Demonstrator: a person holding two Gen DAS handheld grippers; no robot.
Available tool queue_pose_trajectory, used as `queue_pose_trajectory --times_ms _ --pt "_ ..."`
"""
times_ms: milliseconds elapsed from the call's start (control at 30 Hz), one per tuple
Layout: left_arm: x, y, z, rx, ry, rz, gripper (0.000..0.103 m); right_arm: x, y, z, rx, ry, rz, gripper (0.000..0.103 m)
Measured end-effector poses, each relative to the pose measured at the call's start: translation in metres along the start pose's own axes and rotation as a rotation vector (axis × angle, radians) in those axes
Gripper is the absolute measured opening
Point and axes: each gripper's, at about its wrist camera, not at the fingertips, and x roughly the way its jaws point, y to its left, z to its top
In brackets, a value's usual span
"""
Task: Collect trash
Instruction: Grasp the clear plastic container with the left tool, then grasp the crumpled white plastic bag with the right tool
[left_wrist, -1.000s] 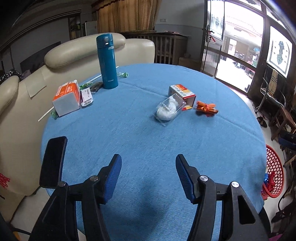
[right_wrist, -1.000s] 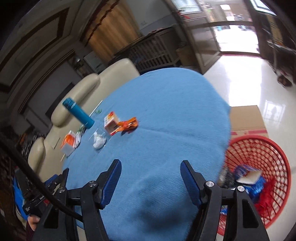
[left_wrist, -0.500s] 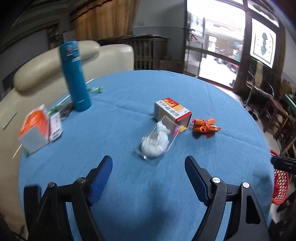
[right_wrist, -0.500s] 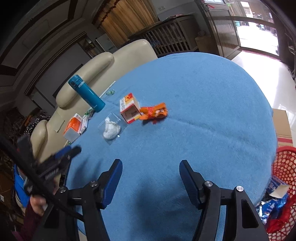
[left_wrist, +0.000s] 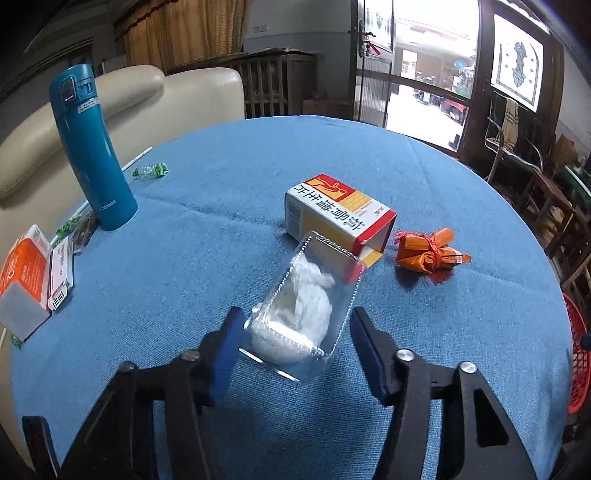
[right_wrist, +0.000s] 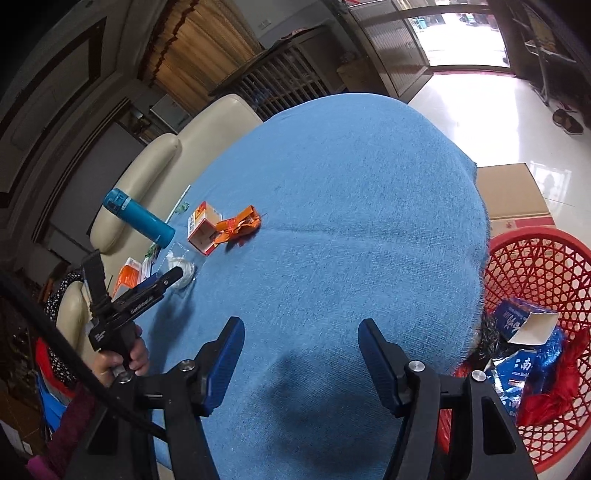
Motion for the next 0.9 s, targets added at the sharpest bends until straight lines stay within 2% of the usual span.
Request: queue_pose_trajectory --times_ms 167,367,500,667,733,900 --pt "-0.016 0.001 -0.011 -0.026 -0.021 -0.042 0.058 0.004 0.012 -0.006 -0.043 0.007 0.004 0.068" --pt "-0.075 -0.013 -0.034 -0.039 -0.094 -0.147 0.058 0.010 0.031 -0.006 -0.087 0.016 0.016 0.068" --pt "-0.118 -0.011 -0.056 -0.074 -0.145 -0.178 0.058 0.023 0.058 -0.002 -0.150 0.037 0.031 0.068" --pt "-0.151 0.007 -0.084 -0.114 -0.176 -0.090 0.058 0.053 0.102 0.014 -0.252 0.056 0.082 0.068" --pt "-0.157 0.017 -0.090 -0.147 -0.179 -0.034 0.058 0.069 0.121 0.020 -0.280 0.076 0.113 0.068" --pt "-0.157 0.044 -0.092 -0.242 -0.175 0.029 0.058 0.123 0.174 0.031 -0.340 0.115 0.142 0.068"
